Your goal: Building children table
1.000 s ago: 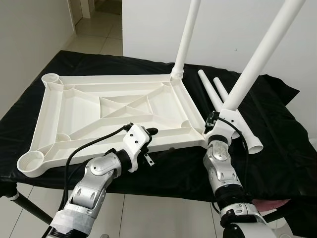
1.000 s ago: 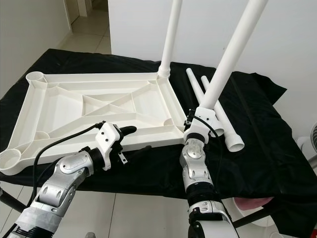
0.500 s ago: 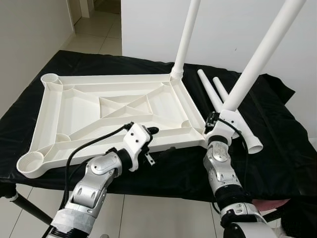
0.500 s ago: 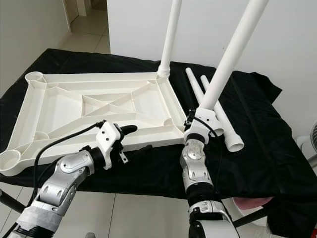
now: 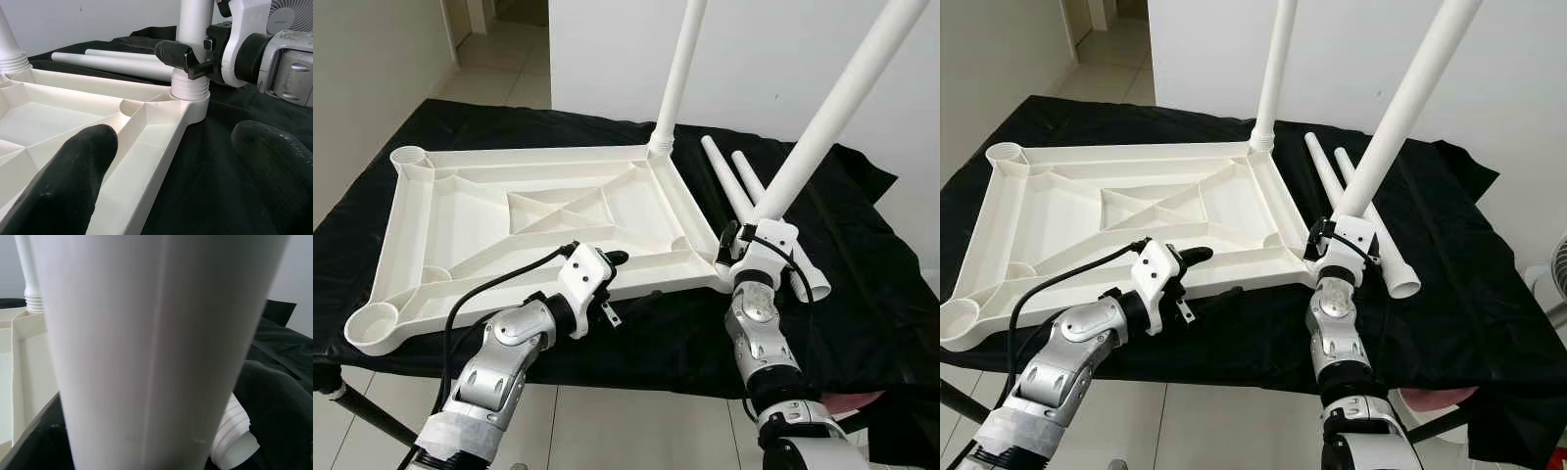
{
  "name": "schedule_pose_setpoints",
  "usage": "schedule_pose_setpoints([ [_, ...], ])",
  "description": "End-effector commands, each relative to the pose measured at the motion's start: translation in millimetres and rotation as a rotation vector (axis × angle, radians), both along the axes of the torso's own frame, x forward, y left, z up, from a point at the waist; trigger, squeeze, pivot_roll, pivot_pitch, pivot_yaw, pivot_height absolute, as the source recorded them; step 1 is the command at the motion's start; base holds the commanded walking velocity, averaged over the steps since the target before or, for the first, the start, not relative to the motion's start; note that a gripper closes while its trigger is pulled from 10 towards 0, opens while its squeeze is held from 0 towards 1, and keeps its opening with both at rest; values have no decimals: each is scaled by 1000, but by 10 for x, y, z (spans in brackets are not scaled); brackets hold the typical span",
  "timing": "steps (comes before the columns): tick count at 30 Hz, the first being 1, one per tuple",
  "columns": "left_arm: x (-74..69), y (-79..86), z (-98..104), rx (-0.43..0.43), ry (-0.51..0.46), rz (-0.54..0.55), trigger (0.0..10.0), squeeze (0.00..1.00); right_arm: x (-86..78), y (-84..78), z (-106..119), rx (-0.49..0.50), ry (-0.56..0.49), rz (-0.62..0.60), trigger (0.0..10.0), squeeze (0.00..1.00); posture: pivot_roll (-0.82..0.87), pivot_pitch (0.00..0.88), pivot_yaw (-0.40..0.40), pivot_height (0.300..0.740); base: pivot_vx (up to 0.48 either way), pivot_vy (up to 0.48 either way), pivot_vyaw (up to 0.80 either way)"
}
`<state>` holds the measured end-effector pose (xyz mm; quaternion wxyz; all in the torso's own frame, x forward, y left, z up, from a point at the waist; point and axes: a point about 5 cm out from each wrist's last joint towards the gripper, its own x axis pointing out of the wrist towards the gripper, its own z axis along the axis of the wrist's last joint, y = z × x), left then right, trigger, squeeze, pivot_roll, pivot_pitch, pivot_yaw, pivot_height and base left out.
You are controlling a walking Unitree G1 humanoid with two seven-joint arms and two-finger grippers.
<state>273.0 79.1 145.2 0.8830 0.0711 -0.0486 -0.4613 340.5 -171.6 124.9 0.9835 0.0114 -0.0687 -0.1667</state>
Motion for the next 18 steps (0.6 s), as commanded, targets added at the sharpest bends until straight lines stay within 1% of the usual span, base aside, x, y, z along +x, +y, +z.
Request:
schedule_pose_setpoints([
  [1, 6, -25, 15, -4, -5, 13, 10000, 0, -10, -73, -45, -8, 16, 6, 10000, 1000, 58, 1, -84, 740, 0, 0, 0],
  [2, 6, -25, 15, -4, -5, 13, 10000, 0, -10, -73, -45, -8, 16, 6, 10000, 1000, 58, 1, -84, 740, 0, 0, 0],
  [3, 6, -28, 14, -4, -6, 12, 10000, 0, -5, -69, -41, -9, 13, 37, 10000, 0, 56, 0, -83, 740, 0, 0, 0],
  [4, 6, -32, 14, -3, -5, 11, 10000, 0, 3, -53, -30, -7, 4, 100, 10000, 0, 54, 0, -83, 740, 0, 0, 0],
  [7, 5, -33, 15, -3, -5, 10, 10000, 0, 6, -44, -24, -5, -2, 130, 10000, 0, 54, 0, -83, 740, 0, 0, 0],
  [8, 4, -34, 14, -3, -5, 9, 10000, 0, 10, -28, -19, -8, -3, 175, 10000, 0, 52, 0, -81, 740, 0, 0, 0],
  [9, 4, -34, 14, -3, -5, 9, 10000, 0, 10, -28, -19, -8, -3, 175, 10000, 0, 52, 0, -81, 740, 0, 0, 0],
  [11, 3, -38, 13, -2, -5, 5, 10000, 0, 16, -23, -15, -15, 3, 268, 10000, 0, 52, 0, -81, 740, 0, 0, 0],
  [12, 3, -38, 13, -2, -5, 5, 10000, 0, 16, -23, -15, -15, 3, 268, 10000, 0, 52, 0, -81, 740, 0, 0, 0],
  [15, -9, -61, 5, -1, -1, -6, 10000, 0, 10, -91, 11, -75, 11, 396, 10000, 0, 49, 8, -79, 740, 0, 0, 0],
  [17, -17, -70, 1, -1, 2, -11, 10000, 0, 5, -112, 39, -105, 6, 450, 10000, 0, 48, 13, -77, 740, 0, 0, 0],
  [18, -17, -70, 1, -1, 2, -11, 10000, 0, 5, -112, 39, -105, 6, 450, 10000, 0, 48, 13, -77, 740, 0, 0, 0],
])
